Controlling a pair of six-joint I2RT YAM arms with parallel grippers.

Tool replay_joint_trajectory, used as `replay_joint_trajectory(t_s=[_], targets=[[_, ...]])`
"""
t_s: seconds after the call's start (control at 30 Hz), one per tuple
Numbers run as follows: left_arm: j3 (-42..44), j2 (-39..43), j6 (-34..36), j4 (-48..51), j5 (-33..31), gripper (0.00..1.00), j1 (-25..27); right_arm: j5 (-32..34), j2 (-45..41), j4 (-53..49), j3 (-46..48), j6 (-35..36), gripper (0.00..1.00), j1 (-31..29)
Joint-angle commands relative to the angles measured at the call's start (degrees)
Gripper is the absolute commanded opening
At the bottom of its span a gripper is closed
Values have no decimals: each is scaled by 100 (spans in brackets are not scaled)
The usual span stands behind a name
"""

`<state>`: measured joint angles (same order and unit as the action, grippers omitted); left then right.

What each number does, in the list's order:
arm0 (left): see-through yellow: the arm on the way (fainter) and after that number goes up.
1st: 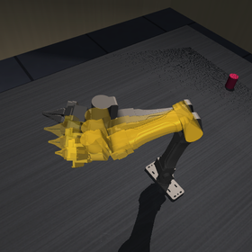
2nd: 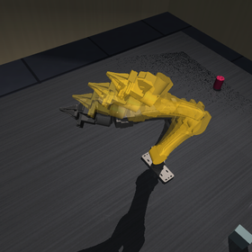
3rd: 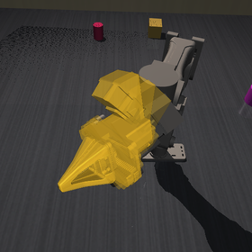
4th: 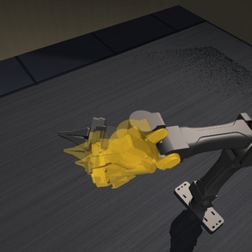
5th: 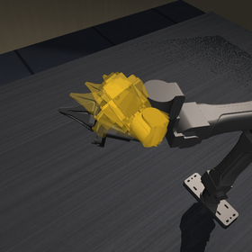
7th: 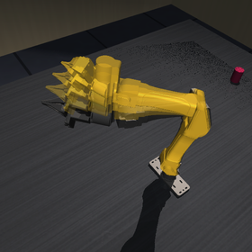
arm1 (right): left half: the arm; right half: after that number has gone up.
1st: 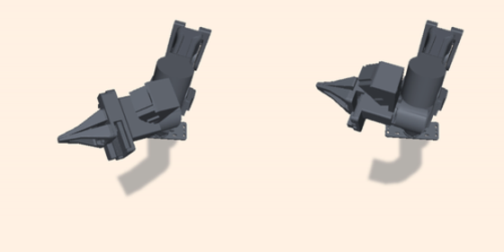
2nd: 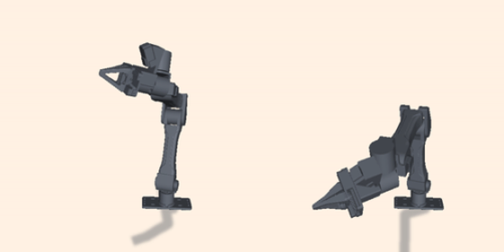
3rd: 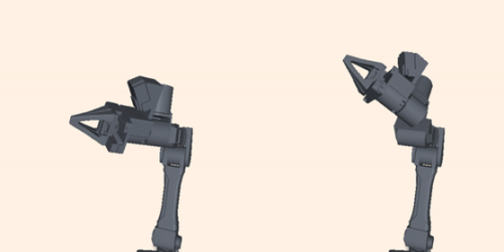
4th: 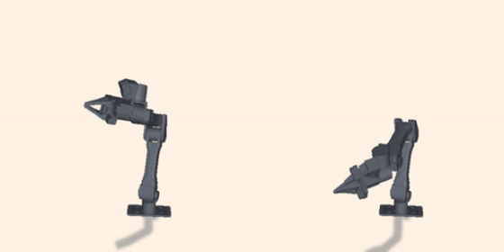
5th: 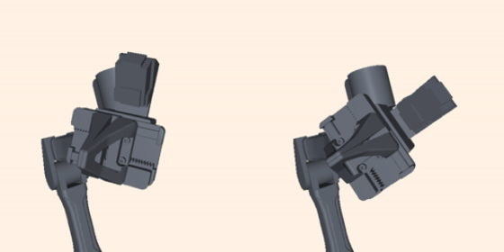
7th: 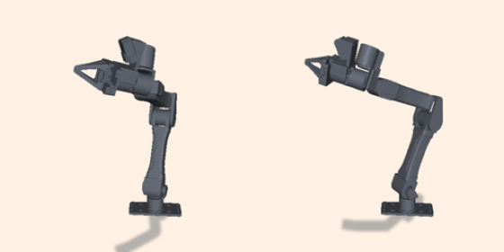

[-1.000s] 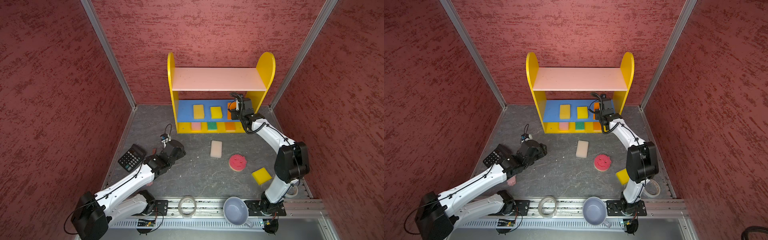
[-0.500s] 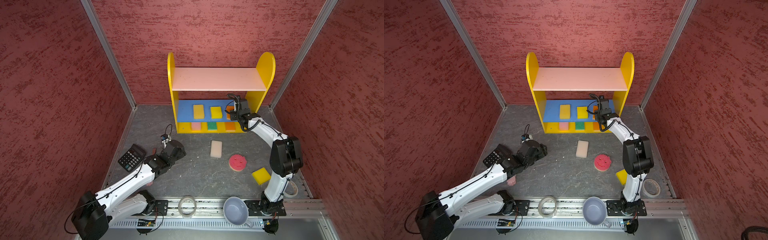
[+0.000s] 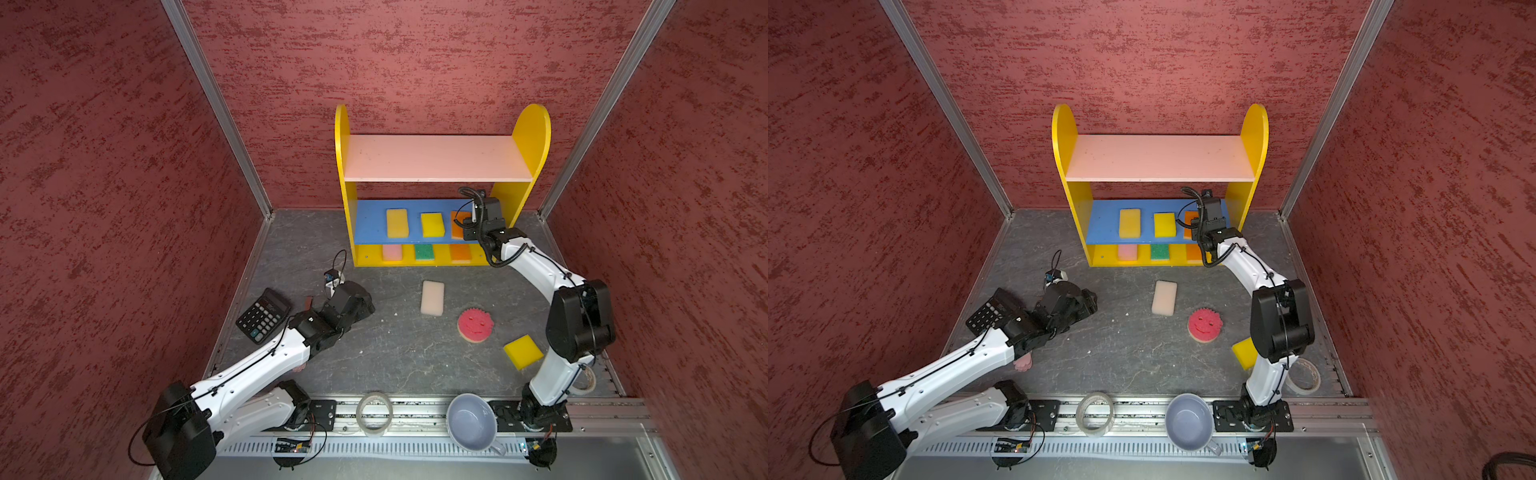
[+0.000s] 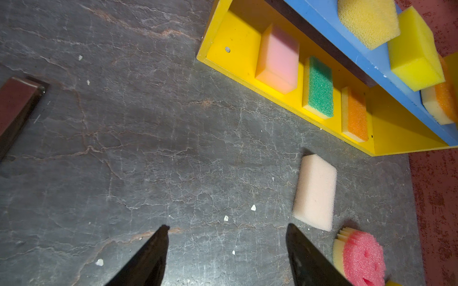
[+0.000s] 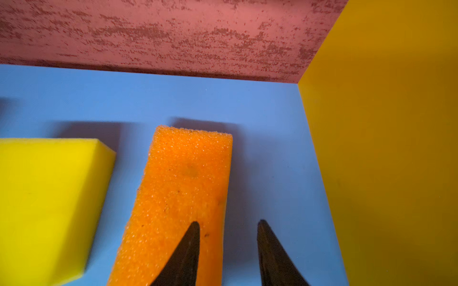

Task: Place and organize the cleaning sponges onto the shelf
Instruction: 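Set the orange sponge beside the firm yellow sponge and open the right gripper, then push the orange sponge farther back on the blue board with the right gripper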

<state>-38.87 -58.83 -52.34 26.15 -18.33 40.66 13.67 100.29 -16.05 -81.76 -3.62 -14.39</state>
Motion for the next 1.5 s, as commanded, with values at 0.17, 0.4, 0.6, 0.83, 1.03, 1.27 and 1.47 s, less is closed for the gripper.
replay_joint_trajectory(t_s=[0.17, 0.4, 0.6, 0.83, 1.03, 1.27, 1.47], targets=[[-21, 52, -123, 137, -189, 76, 160, -1447, -926, 297, 689, -860, 32, 24], [-69, 137, -196, 373, -294, 78, 247, -2233, -809, 243, 845, -1347, 0, 28], [2, 308, -283, 435, -369, 79, 271, -2427, -590, 279, 881, -1658, 0, 50], [12, 306, -330, 449, -373, 79, 282, -2703, -317, 423, 858, -1970, 0, 212], [-15, 238, -321, 452, -382, 80, 278, -2822, -197, 605, 901, -2149, 0, 397], [-20, 223, -323, 441, -382, 80, 280, -2852, -157, 621, 881, -2201, 0, 534], [-72, 187, -311, 453, -382, 80, 279, -2851, -303, 625, 1010, -2205, 0, 552]])
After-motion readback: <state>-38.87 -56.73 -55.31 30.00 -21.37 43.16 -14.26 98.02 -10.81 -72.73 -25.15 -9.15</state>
